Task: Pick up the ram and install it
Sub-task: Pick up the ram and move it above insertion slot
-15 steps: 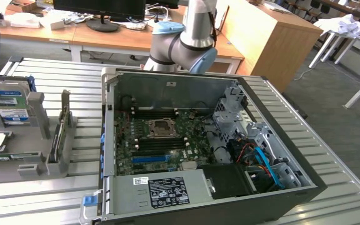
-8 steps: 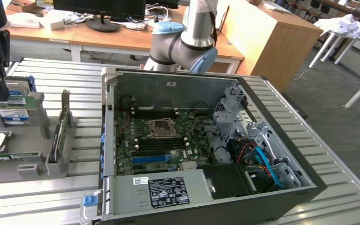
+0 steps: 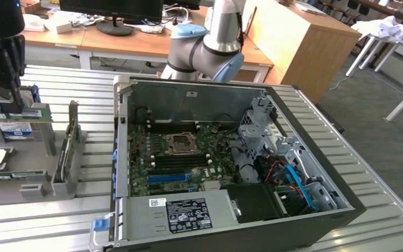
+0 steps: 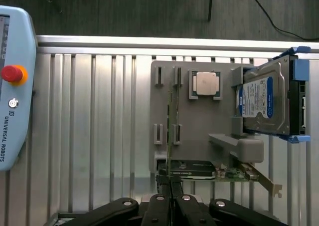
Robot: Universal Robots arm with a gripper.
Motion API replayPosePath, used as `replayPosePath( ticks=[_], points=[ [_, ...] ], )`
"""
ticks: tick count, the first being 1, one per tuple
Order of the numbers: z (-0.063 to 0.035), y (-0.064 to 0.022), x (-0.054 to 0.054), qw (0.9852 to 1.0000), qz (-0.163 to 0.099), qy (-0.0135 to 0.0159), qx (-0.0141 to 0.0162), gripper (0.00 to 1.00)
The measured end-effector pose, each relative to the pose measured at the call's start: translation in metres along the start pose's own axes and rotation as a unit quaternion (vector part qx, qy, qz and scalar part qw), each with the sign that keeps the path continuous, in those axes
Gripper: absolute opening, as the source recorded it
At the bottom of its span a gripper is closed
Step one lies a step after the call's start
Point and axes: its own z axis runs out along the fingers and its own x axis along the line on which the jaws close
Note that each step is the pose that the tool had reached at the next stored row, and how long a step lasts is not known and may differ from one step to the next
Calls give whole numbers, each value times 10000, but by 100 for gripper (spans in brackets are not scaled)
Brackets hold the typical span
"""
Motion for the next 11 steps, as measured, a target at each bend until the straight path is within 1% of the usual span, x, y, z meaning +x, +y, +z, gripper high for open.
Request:
replayPosePath(
  ticks=[11],
  points=[
    [-10,-244,-3,10000,0,0,0,12]
  ],
)
